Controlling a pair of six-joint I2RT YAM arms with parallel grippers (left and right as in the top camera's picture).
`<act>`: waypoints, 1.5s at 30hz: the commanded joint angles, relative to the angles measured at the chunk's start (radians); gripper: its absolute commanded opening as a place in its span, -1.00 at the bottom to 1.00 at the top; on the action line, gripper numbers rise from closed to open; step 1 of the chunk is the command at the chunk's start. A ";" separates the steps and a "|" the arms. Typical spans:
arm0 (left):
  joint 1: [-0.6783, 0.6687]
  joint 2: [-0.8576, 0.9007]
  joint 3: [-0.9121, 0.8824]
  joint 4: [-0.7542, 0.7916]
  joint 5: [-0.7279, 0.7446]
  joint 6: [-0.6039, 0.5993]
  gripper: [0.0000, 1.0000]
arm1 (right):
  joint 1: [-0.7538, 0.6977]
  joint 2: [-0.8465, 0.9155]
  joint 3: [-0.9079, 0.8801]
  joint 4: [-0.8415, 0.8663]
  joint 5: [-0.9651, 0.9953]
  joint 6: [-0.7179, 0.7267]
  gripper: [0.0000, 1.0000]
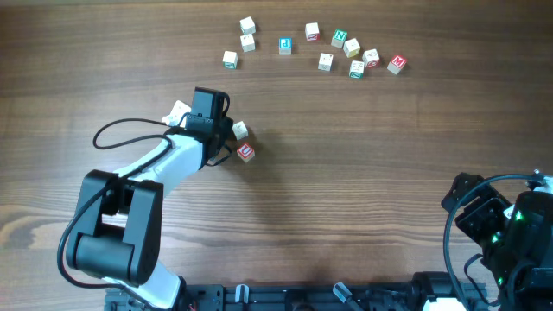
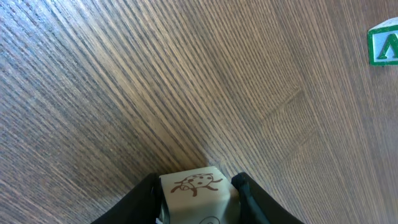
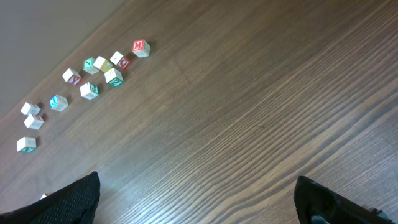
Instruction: Form a circle
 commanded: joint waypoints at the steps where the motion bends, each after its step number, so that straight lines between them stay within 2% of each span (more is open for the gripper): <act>1: 0.009 0.016 -0.006 0.002 -0.001 -0.020 -0.19 | 0.002 -0.005 0.001 0.004 0.006 0.010 1.00; 9: 0.009 0.016 -0.006 0.002 0.002 -0.020 -0.07 | 0.002 -0.005 0.001 0.004 0.006 0.010 1.00; 25: 0.009 0.016 -0.006 0.003 0.002 -0.020 -0.05 | 0.002 -0.005 0.001 0.004 0.006 0.010 1.00; 29: 0.009 0.016 -0.006 0.002 0.002 -0.020 0.13 | 0.002 -0.005 0.001 0.004 0.006 0.010 1.00; 30: 0.009 0.016 -0.006 0.002 0.002 -0.020 0.33 | 0.002 -0.005 0.001 0.004 0.006 0.010 1.00; 31: 0.009 0.016 -0.006 0.002 0.002 -0.020 0.45 | 0.002 -0.005 0.001 0.004 0.006 0.010 1.00; 38: 0.010 0.007 -0.006 0.002 0.009 -0.020 0.60 | 0.002 -0.005 0.001 0.004 0.006 0.010 1.00; 45: 0.061 -0.023 -0.006 -0.034 0.033 -0.016 0.59 | 0.002 -0.005 0.001 0.004 0.006 0.011 1.00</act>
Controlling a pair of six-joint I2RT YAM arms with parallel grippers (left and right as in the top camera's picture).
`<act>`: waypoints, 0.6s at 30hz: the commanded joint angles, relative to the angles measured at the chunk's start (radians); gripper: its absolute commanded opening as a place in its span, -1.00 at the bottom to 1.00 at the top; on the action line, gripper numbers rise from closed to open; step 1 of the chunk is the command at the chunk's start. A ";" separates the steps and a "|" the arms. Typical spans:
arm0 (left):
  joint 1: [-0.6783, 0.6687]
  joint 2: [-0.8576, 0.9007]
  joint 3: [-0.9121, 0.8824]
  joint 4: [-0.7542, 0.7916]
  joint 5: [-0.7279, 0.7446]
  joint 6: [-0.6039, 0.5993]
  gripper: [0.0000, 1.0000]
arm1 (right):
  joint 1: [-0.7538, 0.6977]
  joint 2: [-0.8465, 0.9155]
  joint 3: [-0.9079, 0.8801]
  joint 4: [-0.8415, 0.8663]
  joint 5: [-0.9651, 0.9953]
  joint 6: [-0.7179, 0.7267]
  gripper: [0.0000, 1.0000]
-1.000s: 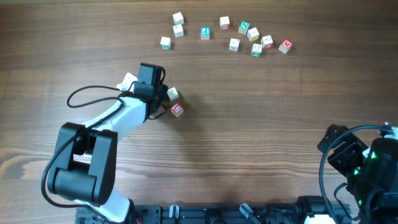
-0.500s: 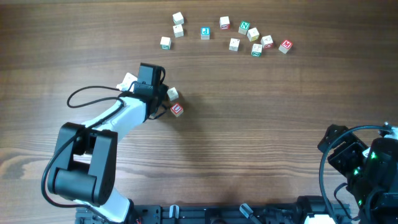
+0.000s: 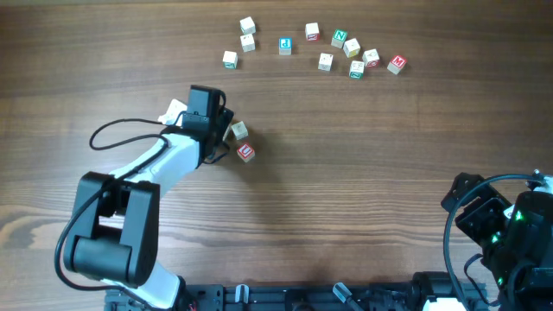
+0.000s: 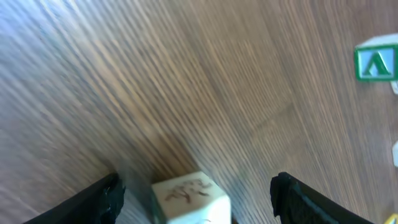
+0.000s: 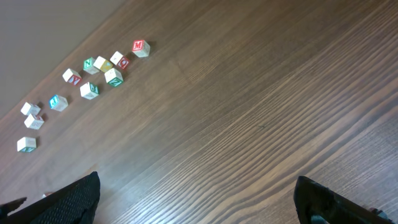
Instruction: Form a circle
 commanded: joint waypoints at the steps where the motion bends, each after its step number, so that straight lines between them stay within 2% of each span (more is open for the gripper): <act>1: 0.041 -0.016 -0.012 -0.032 0.024 0.001 0.59 | 0.002 -0.005 0.001 0.004 0.006 0.010 1.00; 3: 0.053 -0.023 -0.012 -0.042 0.023 0.002 0.57 | 0.002 -0.005 0.001 0.004 0.006 0.010 1.00; 5: 0.066 -0.024 -0.012 -0.042 0.024 0.001 0.24 | 0.002 -0.005 0.001 0.004 0.006 0.010 1.00; 7: 0.068 -0.024 -0.012 -0.041 0.023 0.001 0.07 | 0.002 -0.005 0.001 0.004 0.006 0.010 1.00; 9: 0.068 -0.024 -0.012 -0.038 0.023 0.001 0.04 | 0.002 -0.005 0.001 0.004 0.006 0.010 1.00; 14: 0.069 -0.024 -0.012 -0.030 0.015 0.001 -0.31 | 0.002 -0.005 0.001 0.004 0.006 0.010 1.00; 18: 0.069 -0.024 -0.012 -0.030 0.015 0.001 -0.34 | 0.002 -0.005 0.001 0.004 0.006 0.010 1.00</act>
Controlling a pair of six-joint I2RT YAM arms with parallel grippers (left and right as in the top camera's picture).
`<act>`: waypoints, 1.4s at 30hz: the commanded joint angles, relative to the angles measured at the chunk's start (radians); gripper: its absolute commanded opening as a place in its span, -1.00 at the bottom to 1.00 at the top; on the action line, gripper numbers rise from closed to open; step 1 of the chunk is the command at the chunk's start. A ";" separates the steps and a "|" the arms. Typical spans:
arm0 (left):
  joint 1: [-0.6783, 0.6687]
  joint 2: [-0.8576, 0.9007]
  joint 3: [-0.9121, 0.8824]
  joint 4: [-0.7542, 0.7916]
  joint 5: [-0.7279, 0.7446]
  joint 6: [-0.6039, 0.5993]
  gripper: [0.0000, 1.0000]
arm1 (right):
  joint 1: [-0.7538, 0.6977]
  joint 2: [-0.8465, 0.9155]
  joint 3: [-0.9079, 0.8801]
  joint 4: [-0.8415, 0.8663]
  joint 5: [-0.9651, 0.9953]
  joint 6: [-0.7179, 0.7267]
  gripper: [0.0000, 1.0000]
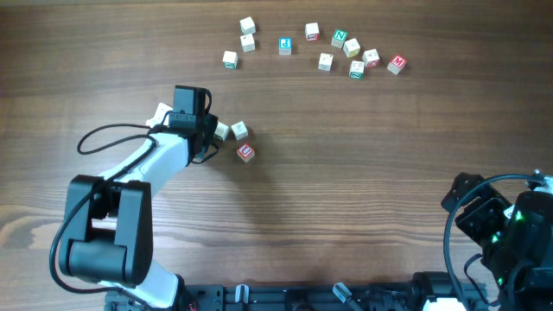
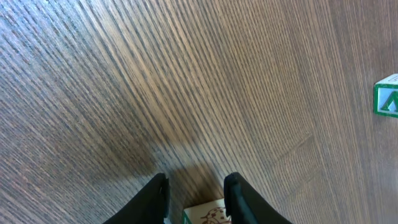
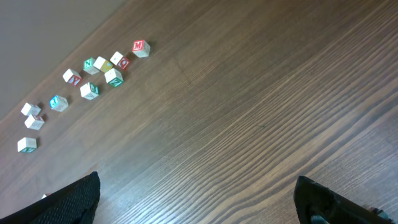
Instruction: Form a circle
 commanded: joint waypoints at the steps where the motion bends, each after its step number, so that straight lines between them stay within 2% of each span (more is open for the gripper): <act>1: 0.005 -0.014 -0.010 0.003 -0.005 0.001 -0.34 | 0.002 -0.005 0.001 0.004 0.006 0.008 1.00; 6: 0.005 -0.014 -0.010 0.012 -0.013 0.002 -0.40 | 0.002 -0.005 0.001 0.004 0.006 0.007 1.00; 9: 0.005 -0.008 -0.010 0.025 -0.045 0.002 -0.61 | 0.002 -0.005 0.001 0.004 0.006 0.007 1.00; 12: 0.005 -0.005 -0.010 0.033 -0.045 0.002 -0.72 | 0.002 -0.005 0.001 0.004 0.006 0.007 1.00; 23: 0.005 -0.005 -0.010 0.033 -0.045 0.002 -0.83 | 0.002 -0.005 0.001 0.004 0.006 0.007 1.00; 39: 0.005 -0.005 -0.010 0.037 -0.037 0.005 -0.84 | 0.002 -0.005 0.001 0.004 0.006 0.007 1.00; 42: 0.005 -0.005 -0.010 0.037 -0.034 0.005 -0.92 | 0.002 -0.005 0.001 0.004 0.006 0.007 1.00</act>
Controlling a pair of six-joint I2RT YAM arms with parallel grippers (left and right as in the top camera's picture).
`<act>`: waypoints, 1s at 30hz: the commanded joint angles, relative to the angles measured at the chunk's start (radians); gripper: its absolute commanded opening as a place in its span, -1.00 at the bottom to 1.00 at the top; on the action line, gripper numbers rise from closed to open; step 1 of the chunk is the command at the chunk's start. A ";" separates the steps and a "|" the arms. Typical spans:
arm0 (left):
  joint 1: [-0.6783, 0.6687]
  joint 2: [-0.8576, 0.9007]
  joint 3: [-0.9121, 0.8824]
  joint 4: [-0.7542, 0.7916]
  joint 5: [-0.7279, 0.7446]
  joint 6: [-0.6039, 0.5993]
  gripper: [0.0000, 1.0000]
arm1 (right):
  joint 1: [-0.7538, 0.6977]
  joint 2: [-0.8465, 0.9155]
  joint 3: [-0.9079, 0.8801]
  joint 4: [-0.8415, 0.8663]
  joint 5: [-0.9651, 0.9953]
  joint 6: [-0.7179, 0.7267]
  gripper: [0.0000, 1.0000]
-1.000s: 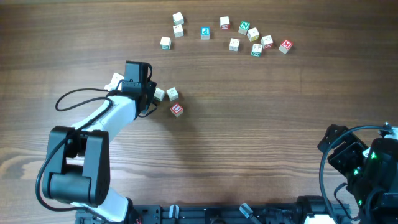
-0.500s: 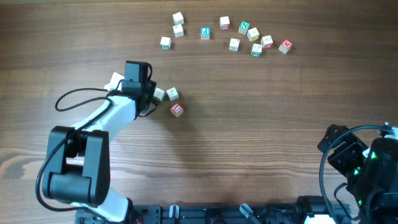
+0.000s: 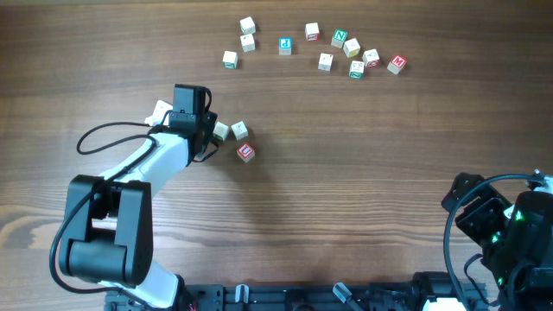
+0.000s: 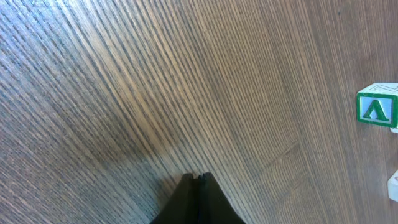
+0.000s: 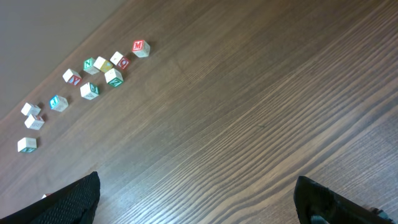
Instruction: Form a circle
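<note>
Small lettered wooden blocks lie on the wooden table. Several are strung along the far edge, from a green-lettered one to a red-lettered one. Nearer lie three more: a cream block, a pale block and a red block. My left gripper sits just left of the cream block. In the left wrist view the left gripper is shut with nothing in it, and a green "A" block shows far right. My right gripper is open and holds nothing.
The right arm rests folded at the near right corner. The left arm's black cable loops over the table to its left. Bare wood lies between the near blocks and the right arm.
The left gripper's fingers, a block's width apart before, are now shut together. The cream block's top no longer shows between them in the wrist view. Overhead, nothing has shifted.
The left gripper was shut on a cream block with a bug drawing, beside the pale and red blocks. Then it stood open around it. Then it had shifted left, leaving the cream block beside the pale one. Now it is shut on nothing. The right arm stayed still.
</note>
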 commanded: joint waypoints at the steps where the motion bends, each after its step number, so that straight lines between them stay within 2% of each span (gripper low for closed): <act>1: 0.005 -0.005 -0.010 0.003 -0.010 0.005 -0.92 | 0.002 -0.005 0.001 0.004 0.006 0.007 1.00; 30: -0.019 -0.005 -0.010 0.018 -0.010 0.027 -0.92 | 0.002 -0.005 0.001 0.004 0.006 0.007 1.00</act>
